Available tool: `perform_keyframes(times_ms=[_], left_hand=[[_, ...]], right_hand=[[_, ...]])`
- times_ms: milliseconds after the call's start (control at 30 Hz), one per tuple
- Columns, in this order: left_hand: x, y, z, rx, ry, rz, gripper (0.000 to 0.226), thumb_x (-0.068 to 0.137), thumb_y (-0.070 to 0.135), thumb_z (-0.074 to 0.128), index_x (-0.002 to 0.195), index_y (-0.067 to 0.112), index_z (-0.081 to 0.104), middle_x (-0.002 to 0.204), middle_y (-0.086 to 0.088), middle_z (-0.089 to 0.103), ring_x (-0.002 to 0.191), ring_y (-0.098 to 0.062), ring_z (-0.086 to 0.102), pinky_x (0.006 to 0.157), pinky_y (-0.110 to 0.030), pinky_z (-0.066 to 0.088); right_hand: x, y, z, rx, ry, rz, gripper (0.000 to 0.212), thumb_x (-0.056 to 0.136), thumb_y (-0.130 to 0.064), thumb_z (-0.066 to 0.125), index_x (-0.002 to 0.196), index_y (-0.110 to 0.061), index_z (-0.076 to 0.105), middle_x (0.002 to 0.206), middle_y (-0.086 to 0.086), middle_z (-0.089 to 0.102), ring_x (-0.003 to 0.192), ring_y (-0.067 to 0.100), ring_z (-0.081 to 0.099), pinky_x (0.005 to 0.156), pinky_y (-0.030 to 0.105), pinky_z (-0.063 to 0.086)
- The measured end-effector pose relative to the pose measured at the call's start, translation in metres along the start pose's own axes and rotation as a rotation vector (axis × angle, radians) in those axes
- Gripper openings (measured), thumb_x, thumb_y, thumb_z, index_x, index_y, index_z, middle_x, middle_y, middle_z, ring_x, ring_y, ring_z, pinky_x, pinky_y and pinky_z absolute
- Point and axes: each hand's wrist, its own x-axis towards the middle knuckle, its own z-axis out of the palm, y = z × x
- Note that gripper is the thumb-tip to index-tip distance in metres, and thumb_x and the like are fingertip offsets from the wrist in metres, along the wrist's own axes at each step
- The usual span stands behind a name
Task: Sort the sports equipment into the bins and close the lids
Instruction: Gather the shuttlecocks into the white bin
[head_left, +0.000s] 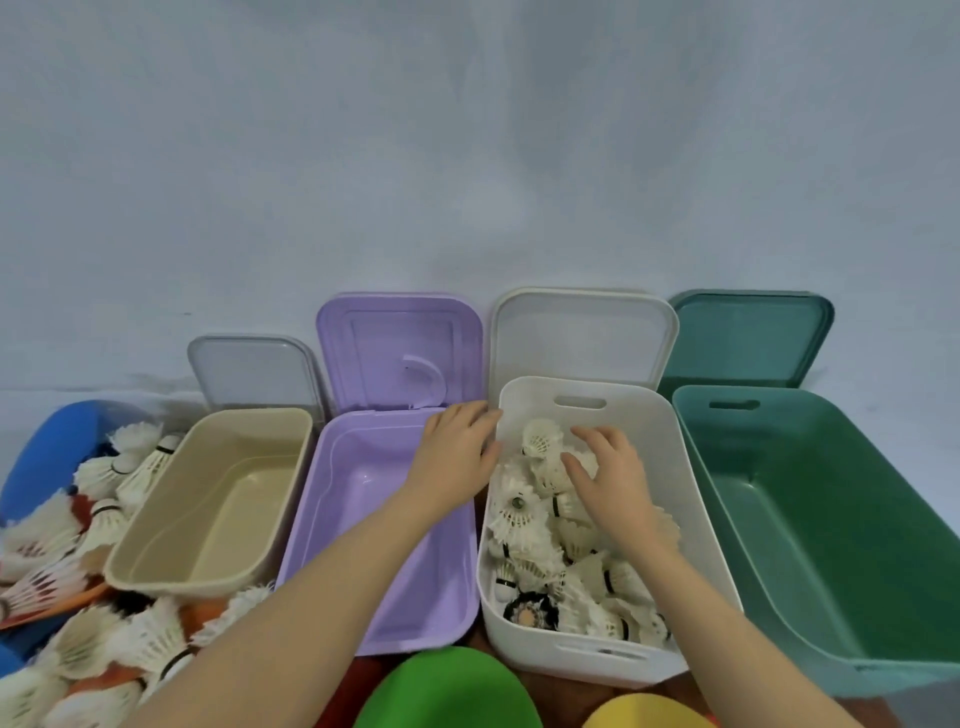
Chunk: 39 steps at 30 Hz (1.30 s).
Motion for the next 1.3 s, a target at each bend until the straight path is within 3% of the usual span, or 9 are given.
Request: perform_keyframes(times_ms=[133, 200, 300, 500, 633, 900, 1067, 1300], left_hand=[[-0.031, -0.012, -0.028, 0.051, 0.068, 0.052, 0.047, 0.082, 0.034, 0.036, 0.110, 0.011, 0.066, 0.110, -0.008, 0.066, 0.098, -0.028, 0.063, 0.083, -0.041, 0.047], [-0.050, -0.021, -0.041, 0.079, 0.077, 0.061, 0.047, 0.082, 0.034, 0.036, 0.111, 0.011, 0.066, 0.111, -0.007, 0.066, 0.100, -0.026, 0.063, 0.084, -0.041, 0.047], [-0.082, -0.034, -0.058, 0.105, 0.109, 0.061, 0.046, 0.082, 0.035, 0.038, 0.110, 0.013, 0.067, 0.109, -0.005, 0.067, 0.098, -0.024, 0.065, 0.084, -0.037, 0.047], [-0.156, -0.072, -0.090, 0.109, 0.155, 0.040, 0.043, 0.080, 0.035, 0.041, 0.108, 0.015, 0.067, 0.105, -0.004, 0.067, 0.094, -0.023, 0.064, 0.081, -0.031, 0.031], [-0.212, -0.106, -0.105, 0.064, 0.103, -0.033, 0.042, 0.080, 0.034, 0.041, 0.106, 0.014, 0.067, 0.105, -0.005, 0.066, 0.095, -0.027, 0.062, 0.081, -0.038, 0.043], [-0.324, -0.164, -0.114, 0.055, -0.024, -0.213, 0.056, 0.081, 0.045, 0.026, 0.118, 0.022, 0.061, 0.122, 0.002, 0.057, 0.117, -0.024, 0.047, 0.093, -0.039, 0.029], [-0.368, -0.196, -0.113, 0.072, -0.096, -0.309, 0.050, 0.088, 0.045, 0.033, 0.130, 0.025, 0.051, 0.137, 0.004, 0.045, 0.128, -0.019, 0.035, 0.101, -0.036, 0.021], [-0.387, -0.219, -0.109, 0.077, -0.163, -0.359, 0.054, 0.094, 0.042, 0.042, 0.144, 0.026, 0.029, 0.149, 0.007, 0.028, 0.136, -0.016, 0.023, 0.107, -0.036, 0.015]], right_hand=[[-0.026, -0.027, -0.002, 0.010, 0.024, -0.138, 0.033, 0.087, -0.021, 0.062, 0.119, -0.014, 0.061, 0.111, 0.006, 0.058, 0.103, 0.022, 0.055, 0.088, 0.027, 0.037], [-0.042, -0.043, -0.001, 0.003, 0.028, -0.202, 0.030, 0.086, -0.018, 0.064, 0.116, -0.012, 0.063, 0.106, 0.007, 0.060, 0.100, 0.023, 0.056, 0.085, 0.025, 0.038], [-0.067, -0.069, 0.002, 0.028, 0.005, -0.260, 0.029, 0.086, -0.016, 0.062, 0.114, -0.010, 0.064, 0.104, 0.007, 0.061, 0.097, 0.026, 0.058, 0.086, 0.034, 0.044], [-0.119, -0.128, 0.019, 0.135, -0.036, -0.278, 0.033, 0.085, -0.026, 0.055, 0.113, -0.010, 0.064, 0.098, 0.001, 0.059, 0.086, 0.015, 0.056, 0.079, 0.030, 0.045], [-0.157, -0.163, 0.051, 0.179, -0.096, -0.288, 0.035, 0.084, -0.030, 0.054, 0.112, -0.012, 0.063, 0.097, -0.003, 0.058, 0.086, 0.011, 0.056, 0.081, 0.028, 0.046], [-0.231, -0.212, 0.120, 0.135, -0.244, -0.285, 0.033, 0.081, -0.037, 0.058, 0.106, -0.018, 0.067, 0.094, -0.002, 0.064, 0.091, 0.020, 0.059, 0.082, 0.043, 0.046], [-0.258, -0.244, 0.159, 0.011, -0.358, -0.260, 0.029, 0.087, -0.037, 0.058, 0.116, -0.035, 0.059, 0.111, -0.014, 0.060, 0.106, 0.008, 0.050, 0.087, 0.030, 0.024], [-0.259, -0.270, 0.194, -0.097, -0.457, -0.202, 0.029, 0.090, -0.026, 0.051, 0.117, -0.029, 0.059, 0.118, -0.013, 0.057, 0.110, 0.010, 0.049, 0.099, 0.038, 0.021]])
